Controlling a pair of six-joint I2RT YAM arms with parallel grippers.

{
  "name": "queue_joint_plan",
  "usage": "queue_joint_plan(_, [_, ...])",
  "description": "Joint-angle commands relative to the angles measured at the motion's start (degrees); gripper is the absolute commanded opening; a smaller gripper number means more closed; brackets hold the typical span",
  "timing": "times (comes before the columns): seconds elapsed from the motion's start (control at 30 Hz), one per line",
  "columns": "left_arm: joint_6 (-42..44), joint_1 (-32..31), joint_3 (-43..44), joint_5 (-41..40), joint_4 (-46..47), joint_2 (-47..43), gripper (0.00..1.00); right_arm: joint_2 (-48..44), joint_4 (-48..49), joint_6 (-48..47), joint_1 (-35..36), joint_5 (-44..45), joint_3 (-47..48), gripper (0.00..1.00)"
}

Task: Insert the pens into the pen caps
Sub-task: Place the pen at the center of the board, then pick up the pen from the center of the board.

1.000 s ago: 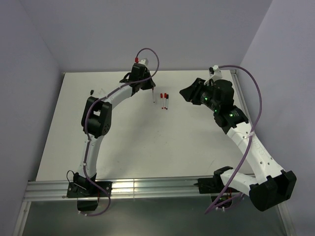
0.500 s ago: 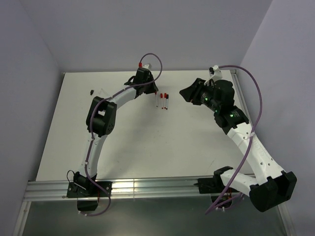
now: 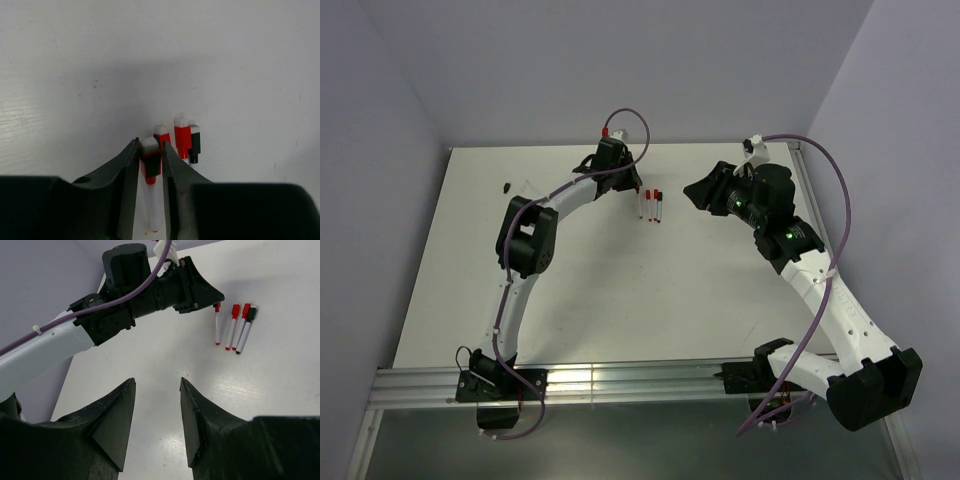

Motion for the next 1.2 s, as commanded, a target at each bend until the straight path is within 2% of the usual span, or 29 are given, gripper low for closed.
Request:
queue_joint_plan(0.0, [0.4, -0.3, 2.7, 0.7, 0.8, -0.3, 0.29, -1.3, 1.6, -0.8, -0.3, -0.1, -0.2, 0.49])
queue_joint_plan(0.27, [0.9, -0.4, 0.9, -1.3, 1.4, -3.6, 0.38, -1.5, 1.6, -1.0, -0.3, -0.2, -0.3, 0.49])
queue_joint_plan(0.53, [-1.8, 2.7, -8.6, -12.4, 3.2, -17.8, 0.43, -1.4, 1.8, -0.9, -0.3, -0.6, -0.3, 0.49])
queue_joint_plan(0.7, [-4.3, 7.3, -12.0, -23.5, -3.1, -24.8, 0.46, -1.3, 1.8, -0.8, -0.3, -1.0, -0.3, 0.49])
queue_joint_plan(0.87, [-8.3, 13.5, -13.4, -29.9, -9.5, -26.5, 0.46, -0.9, 2.3, -0.7, -0.3, -1.6, -0.5, 0.49])
queue_joint_plan(1.0, [-7.3, 19.0, -12.2, -29.0, -11.9, -24.3, 0.46, -0.5, 2.5, -0.6, -0.3, -2.3, -0.5, 0.49])
queue_joint_plan(1.17, [-7.0, 22.4, -8.9, -30.2, -14.5, -19.8, 0.44, 0.2, 2.2, -0.6, -0.3, -2.8, 0.0, 0.49])
